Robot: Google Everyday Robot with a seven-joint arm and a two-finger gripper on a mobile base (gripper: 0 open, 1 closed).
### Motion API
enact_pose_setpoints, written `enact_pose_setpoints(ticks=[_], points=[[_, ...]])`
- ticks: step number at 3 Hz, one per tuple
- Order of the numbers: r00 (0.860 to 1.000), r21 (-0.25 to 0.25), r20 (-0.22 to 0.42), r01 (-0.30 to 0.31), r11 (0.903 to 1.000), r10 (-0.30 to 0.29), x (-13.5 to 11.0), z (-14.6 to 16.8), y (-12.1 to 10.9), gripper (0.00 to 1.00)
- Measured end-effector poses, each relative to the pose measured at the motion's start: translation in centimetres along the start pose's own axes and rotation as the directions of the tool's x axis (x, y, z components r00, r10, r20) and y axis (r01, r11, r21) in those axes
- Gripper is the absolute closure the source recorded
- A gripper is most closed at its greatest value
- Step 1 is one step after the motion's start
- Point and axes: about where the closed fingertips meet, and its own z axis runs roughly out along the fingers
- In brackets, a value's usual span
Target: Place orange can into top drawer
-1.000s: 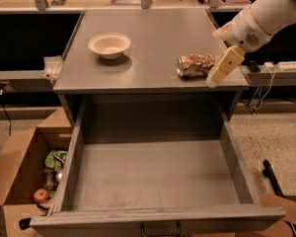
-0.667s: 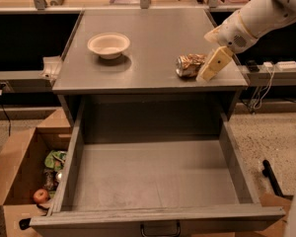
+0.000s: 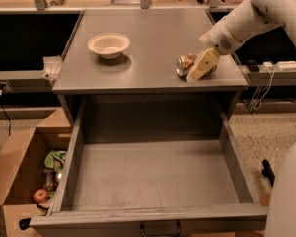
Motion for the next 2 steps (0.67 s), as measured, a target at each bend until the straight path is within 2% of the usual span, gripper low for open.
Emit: enact_pose_setpoints(ticks=[1, 2], points=[[0.999, 0.000, -0.040, -0.017, 0.9999, 0.017, 1.02, 1.83, -0.63, 0.10], [0.997, 0.009, -0.071, -0.016, 0.9998, 0.016, 1.72, 2.77, -0.85, 0.36]])
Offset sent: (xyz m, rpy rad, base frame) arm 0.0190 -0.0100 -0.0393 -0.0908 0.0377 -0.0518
